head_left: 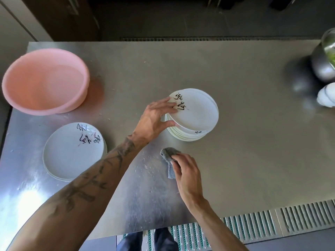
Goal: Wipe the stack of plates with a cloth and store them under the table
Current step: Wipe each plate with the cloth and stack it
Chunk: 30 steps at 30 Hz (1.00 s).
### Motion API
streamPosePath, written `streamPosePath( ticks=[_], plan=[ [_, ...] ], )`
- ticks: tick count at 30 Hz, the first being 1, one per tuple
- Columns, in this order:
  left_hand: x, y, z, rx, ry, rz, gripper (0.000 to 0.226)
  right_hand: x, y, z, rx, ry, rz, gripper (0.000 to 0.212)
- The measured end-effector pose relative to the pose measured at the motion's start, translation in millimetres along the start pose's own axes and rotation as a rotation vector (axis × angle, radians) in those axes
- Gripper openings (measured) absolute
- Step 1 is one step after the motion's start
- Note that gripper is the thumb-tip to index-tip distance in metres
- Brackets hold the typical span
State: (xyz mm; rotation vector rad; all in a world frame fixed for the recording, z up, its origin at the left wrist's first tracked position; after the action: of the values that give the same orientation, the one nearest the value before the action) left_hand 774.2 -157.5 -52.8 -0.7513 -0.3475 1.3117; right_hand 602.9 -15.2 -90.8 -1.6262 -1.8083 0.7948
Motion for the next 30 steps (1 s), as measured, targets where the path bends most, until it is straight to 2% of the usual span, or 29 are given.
streamPosePath(
  ticks=[4,8,12,14,17,19,21,24,26,30],
  plan=[
    [-5,7,-7,0.057,-0.055,-0.080,0.057,-1,1,1,0.011,-0.007,0.003,0.019],
    [-4,12,-10,0.116,-0.062,-0.089,0.063,1,3,1,0.022,-0.005,-0.008,0.019],
    [-3,14,-7,0.041,-0.045,-0.176,0.072,2,4,1,0.021,-0.012,-0.011,0.019],
    [8,7,-6,0.074,-0.088,-0.146,0.071,2,4,-1,0.012,-0.019,-0.014,0.020],
    [41,-25,-19,0.019,-0.202,0.078,0.054,1,7,-4,-0.003,-0.030,-0.016,0.020],
    [76,-59,-37,-0.109,-0.263,0.241,0.036,-1,9,-9,-0.025,-0.042,-0.016,0.020],
    [115,-97,-59,-0.271,-0.344,0.342,0.030,-3,13,-14,-0.044,-0.067,-0.013,0.020],
    [167,-140,-94,-0.530,-0.621,0.299,0.051,-4,18,-22,-0.048,-0.107,-0.010,0.020],
    [187,-156,-111,-0.554,-0.792,0.214,0.066,-3,21,-25,-0.045,-0.123,-0.010,0.020],
    [195,-173,-121,-0.476,-0.838,0.206,0.063,2,23,-30,-0.029,-0.136,-0.008,0.019]
  ],
)
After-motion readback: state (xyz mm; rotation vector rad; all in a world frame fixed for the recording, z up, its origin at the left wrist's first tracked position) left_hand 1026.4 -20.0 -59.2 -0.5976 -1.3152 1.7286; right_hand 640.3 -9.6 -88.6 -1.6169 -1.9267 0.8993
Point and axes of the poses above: each hand's wrist, its own x-axis away from the middle knuckle, its own y-axis out of the palm, z = x × y, the point moved 3 cm from there along -x, towards the middle knuckle, and after that the axes turned 1 degree about y, right-handed, at the moved point
